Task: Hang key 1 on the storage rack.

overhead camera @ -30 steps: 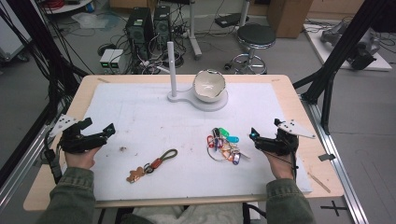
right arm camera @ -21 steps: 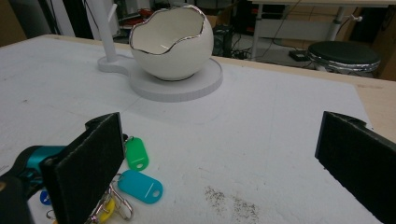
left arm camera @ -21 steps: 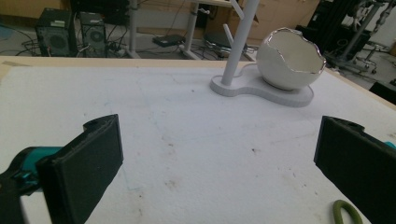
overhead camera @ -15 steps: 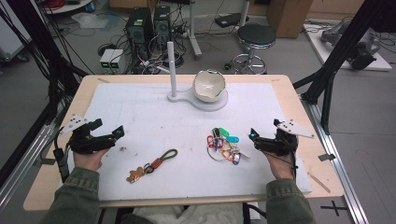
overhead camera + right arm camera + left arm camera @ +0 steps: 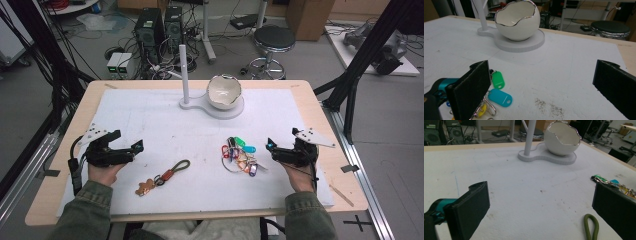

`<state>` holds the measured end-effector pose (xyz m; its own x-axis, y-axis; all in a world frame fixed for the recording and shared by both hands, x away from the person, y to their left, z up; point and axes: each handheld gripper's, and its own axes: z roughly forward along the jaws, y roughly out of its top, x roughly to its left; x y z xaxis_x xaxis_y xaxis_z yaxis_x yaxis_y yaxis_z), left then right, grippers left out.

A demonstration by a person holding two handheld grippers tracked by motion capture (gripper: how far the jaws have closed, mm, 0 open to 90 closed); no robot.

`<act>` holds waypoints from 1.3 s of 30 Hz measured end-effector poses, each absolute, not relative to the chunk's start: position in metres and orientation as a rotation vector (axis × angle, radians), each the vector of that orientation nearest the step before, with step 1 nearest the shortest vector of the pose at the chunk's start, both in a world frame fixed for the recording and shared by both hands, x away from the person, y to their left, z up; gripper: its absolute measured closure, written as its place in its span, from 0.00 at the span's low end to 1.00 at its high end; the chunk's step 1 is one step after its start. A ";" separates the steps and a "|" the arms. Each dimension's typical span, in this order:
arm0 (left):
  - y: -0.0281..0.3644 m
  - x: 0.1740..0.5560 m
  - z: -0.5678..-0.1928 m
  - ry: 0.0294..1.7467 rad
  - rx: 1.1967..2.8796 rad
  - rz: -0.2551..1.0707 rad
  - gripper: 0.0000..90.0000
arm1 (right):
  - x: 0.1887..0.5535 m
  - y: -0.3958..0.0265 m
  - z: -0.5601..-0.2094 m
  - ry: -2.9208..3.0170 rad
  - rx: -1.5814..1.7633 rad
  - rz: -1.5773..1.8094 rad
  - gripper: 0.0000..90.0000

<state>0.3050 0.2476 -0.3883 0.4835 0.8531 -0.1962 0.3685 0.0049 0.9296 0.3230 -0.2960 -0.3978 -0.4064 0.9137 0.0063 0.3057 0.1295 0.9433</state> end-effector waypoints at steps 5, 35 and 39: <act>0.240 0.304 -0.389 1.064 1.618 0.516 0.02 | 0.323 -0.296 -0.398 1.804 1.173 1.280 0.01; 0.200 0.300 -0.401 0.978 1.835 0.401 0.02 | 0.324 -0.295 -0.399 1.823 1.178 1.268 0.01; 0.197 0.300 -0.402 0.983 1.861 0.388 0.02 | 0.324 -0.295 -0.399 1.824 1.172 1.266 0.01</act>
<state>0.3003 0.1973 -0.4022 0.6245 0.7677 -0.1439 0.4620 -0.2145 0.8606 0.3238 -0.2949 -0.3991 -0.4141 0.9102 -0.0030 0.3155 0.1467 0.9375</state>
